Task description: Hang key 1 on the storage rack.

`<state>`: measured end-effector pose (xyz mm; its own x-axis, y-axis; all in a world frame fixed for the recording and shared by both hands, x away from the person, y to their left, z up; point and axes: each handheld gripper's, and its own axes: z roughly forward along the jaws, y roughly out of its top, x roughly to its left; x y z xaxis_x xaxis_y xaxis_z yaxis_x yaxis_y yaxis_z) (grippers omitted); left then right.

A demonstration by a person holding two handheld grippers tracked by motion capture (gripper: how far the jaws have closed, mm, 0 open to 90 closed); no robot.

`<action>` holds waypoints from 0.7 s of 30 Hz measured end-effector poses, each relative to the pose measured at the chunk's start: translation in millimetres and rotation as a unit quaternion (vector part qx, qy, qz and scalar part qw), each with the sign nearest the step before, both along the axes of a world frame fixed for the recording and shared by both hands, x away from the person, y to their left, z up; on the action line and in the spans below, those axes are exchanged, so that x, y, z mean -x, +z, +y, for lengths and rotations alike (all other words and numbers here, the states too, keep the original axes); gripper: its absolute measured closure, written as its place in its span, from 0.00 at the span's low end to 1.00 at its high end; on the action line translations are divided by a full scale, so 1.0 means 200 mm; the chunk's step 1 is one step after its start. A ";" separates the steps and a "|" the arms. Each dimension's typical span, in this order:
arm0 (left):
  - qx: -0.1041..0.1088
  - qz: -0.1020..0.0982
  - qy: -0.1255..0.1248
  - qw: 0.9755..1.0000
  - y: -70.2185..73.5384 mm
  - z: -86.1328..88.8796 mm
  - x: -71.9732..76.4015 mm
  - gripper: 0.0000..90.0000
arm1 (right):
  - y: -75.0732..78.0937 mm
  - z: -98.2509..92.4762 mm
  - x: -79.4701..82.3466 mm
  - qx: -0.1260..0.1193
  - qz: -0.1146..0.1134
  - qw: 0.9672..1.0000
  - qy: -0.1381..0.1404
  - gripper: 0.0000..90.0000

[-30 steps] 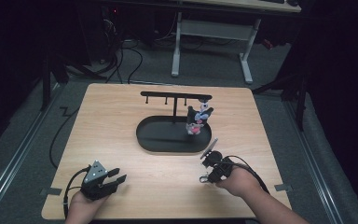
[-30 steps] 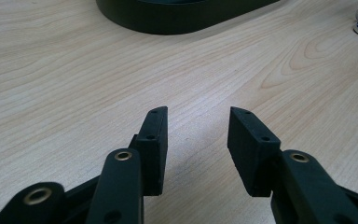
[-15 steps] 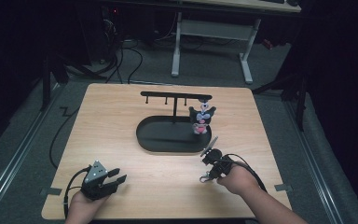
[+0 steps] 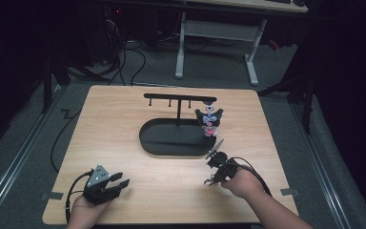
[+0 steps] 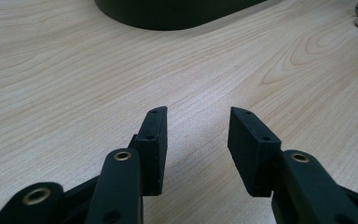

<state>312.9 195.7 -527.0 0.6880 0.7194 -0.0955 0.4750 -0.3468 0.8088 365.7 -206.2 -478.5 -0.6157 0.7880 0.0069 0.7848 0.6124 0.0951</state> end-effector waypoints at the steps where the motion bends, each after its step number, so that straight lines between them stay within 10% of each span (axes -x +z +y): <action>1: 0.001 -0.001 0.000 1.000 0.00 0.00 0.00 0.65 | 0.00 0.00 0.00 0.002 -0.004 1.000 0.009 0.99; 21: 0.004 -0.007 0.005 1.000 0.01 0.01 0.00 0.60 | 0.33 0.04 -0.01 -0.006 -0.007 1.000 0.024 0.99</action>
